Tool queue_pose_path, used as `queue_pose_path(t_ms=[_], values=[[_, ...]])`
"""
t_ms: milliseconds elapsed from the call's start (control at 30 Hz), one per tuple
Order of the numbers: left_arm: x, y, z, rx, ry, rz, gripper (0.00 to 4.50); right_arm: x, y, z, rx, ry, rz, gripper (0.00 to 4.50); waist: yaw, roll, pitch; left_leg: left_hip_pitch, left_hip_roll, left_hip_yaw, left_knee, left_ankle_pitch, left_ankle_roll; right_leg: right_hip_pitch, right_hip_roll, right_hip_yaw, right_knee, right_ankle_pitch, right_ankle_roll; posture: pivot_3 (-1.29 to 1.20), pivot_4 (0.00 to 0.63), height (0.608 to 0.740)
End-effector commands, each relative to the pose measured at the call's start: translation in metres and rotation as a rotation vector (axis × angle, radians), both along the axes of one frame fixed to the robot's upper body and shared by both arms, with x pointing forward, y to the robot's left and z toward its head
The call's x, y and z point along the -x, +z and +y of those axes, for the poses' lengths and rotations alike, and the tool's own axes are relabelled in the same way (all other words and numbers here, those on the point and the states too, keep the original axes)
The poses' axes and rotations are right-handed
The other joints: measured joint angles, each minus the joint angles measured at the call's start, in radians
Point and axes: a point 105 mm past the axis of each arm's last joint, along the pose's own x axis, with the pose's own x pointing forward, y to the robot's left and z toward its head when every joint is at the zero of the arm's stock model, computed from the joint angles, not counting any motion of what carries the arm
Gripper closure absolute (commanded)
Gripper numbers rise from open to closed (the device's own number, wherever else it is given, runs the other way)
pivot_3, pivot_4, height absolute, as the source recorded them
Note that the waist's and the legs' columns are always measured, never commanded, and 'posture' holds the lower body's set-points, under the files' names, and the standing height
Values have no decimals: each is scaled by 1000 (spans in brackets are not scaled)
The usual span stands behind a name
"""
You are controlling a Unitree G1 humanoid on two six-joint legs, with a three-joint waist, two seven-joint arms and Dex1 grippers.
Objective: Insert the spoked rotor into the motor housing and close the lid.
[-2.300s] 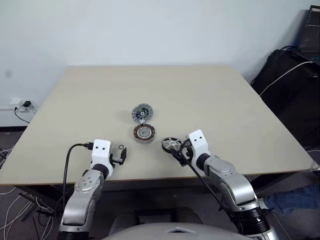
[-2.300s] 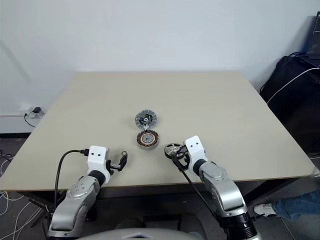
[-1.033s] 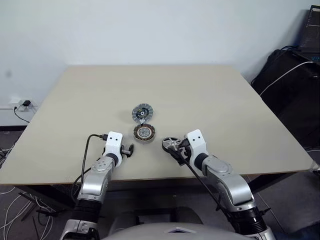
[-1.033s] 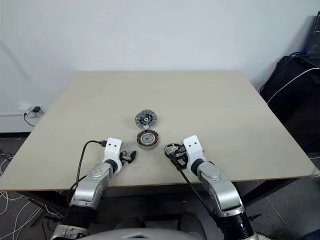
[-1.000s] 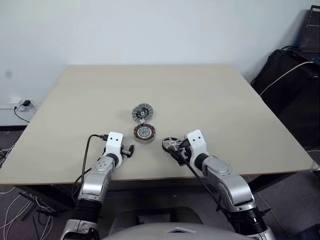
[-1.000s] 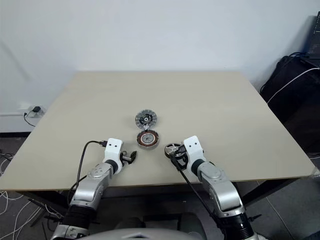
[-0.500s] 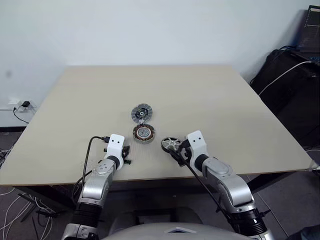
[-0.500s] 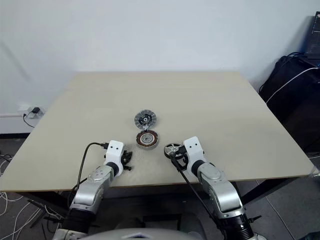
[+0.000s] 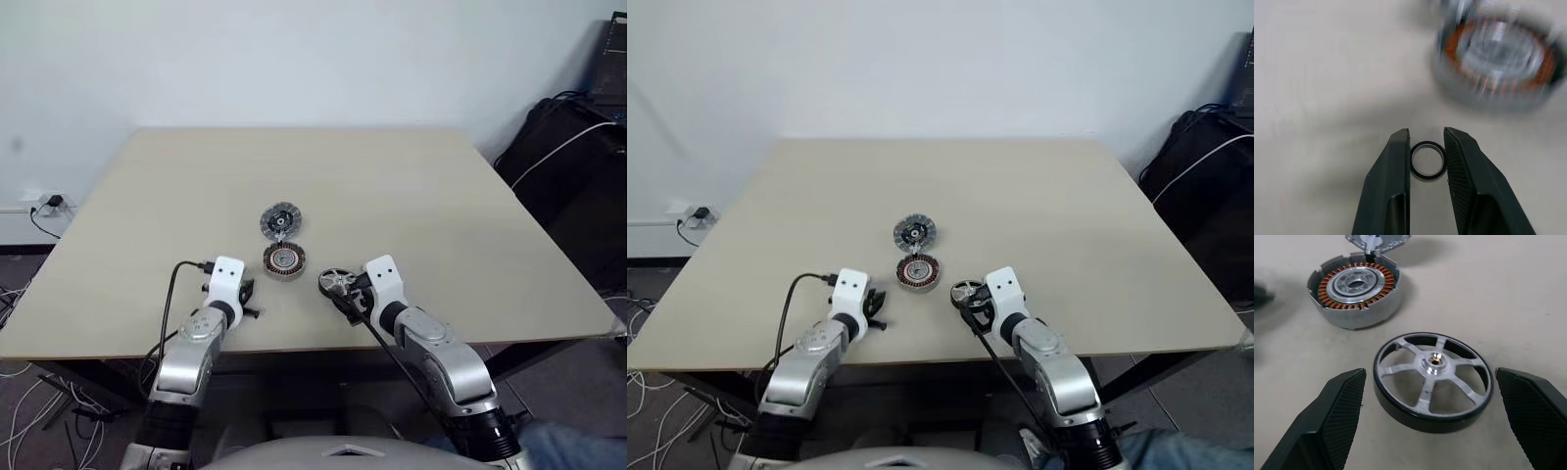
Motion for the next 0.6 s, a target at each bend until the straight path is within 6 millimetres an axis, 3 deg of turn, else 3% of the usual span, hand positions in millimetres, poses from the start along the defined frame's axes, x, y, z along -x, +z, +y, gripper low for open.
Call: queue_pose_path(t_ms=[33, 233, 600], values=[[-14, 35, -31, 30, -126, -122, 3832, -7, 13, 4, -17, 11, -59, 0, -1, 0, 0, 0, 0, 0, 0, 0, 0, 0, 0, 0, 0, 0, 0, 0, 0, 740], [-28, 34, -55, 26, -219, -114, 3832, -7, 15, 4, -15, 13, -73, 0, -5, 0, 0, -1, 0, 0, 0, 2, -3, 0, 0, 0, -2, 0, 1, 0, 0, 740], [-55, 16, -62, 20, -177, -68, 3832, -6, 17, 0, -9, -6, -89, 0, -3, 0, 0, -1, -1, 0, 0, 1, -1, 0, 0, 0, -4, 2, 3, 0, 0, 740]])
